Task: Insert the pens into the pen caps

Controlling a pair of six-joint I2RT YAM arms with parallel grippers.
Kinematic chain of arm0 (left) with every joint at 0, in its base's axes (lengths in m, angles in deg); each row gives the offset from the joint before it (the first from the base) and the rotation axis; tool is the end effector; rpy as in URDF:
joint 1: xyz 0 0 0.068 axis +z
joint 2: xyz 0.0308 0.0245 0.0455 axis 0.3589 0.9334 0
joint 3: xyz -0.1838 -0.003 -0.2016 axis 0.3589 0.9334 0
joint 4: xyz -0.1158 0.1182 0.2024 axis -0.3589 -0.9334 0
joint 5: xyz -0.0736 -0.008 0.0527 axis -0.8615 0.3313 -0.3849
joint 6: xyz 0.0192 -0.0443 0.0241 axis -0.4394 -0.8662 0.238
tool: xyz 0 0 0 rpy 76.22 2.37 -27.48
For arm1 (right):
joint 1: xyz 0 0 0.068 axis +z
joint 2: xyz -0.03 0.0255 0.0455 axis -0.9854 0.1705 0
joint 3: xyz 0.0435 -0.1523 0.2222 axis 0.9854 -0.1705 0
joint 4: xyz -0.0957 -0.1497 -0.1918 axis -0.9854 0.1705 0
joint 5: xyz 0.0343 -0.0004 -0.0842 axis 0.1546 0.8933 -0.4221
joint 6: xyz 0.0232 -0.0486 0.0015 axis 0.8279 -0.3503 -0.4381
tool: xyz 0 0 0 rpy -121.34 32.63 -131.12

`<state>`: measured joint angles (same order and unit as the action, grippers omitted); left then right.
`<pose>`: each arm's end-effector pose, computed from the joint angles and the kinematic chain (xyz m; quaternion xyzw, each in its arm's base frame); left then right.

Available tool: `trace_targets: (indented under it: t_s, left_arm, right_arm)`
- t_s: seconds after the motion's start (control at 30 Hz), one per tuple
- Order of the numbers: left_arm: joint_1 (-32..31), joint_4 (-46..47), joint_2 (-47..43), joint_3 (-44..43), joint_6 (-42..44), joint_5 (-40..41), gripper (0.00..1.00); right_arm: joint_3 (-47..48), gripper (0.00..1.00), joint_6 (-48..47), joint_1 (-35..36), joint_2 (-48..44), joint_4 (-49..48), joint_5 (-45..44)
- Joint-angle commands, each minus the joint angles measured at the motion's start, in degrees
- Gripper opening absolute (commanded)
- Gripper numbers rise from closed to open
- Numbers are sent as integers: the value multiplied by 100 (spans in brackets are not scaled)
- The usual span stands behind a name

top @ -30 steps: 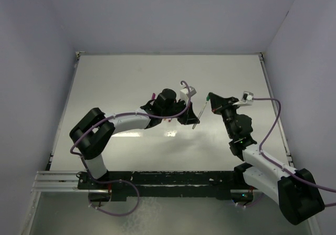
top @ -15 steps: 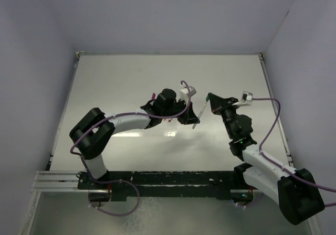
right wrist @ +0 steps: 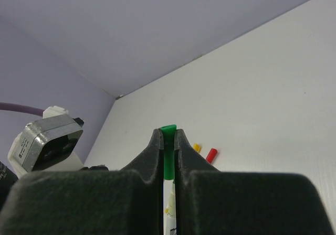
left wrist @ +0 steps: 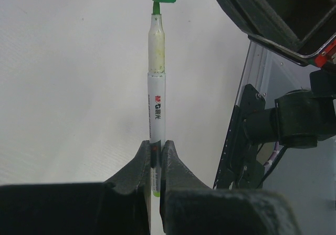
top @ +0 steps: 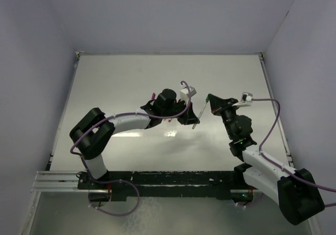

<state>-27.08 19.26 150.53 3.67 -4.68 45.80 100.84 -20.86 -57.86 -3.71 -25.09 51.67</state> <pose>0.2475 -0.3020 0.2163 0.2622 0.7725 -0.5036 0.2843 0.1832 0.0689 0.2433 0.1785 0.5859 0.3895 0.6879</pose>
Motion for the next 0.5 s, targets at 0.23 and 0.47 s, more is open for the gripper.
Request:
trace_targets:
  t_s: [0.23, 0.47]
  left_arm:
    - [13, 299, -152, -176, 44, 69, 0]
    - [14, 225, -150, -101, 97, 26, 0]
  right_arm:
    - [-70, 0, -81, -9, -73, -277, 31]
    - [-44, 0, -130, -9, -91, -259, 14]
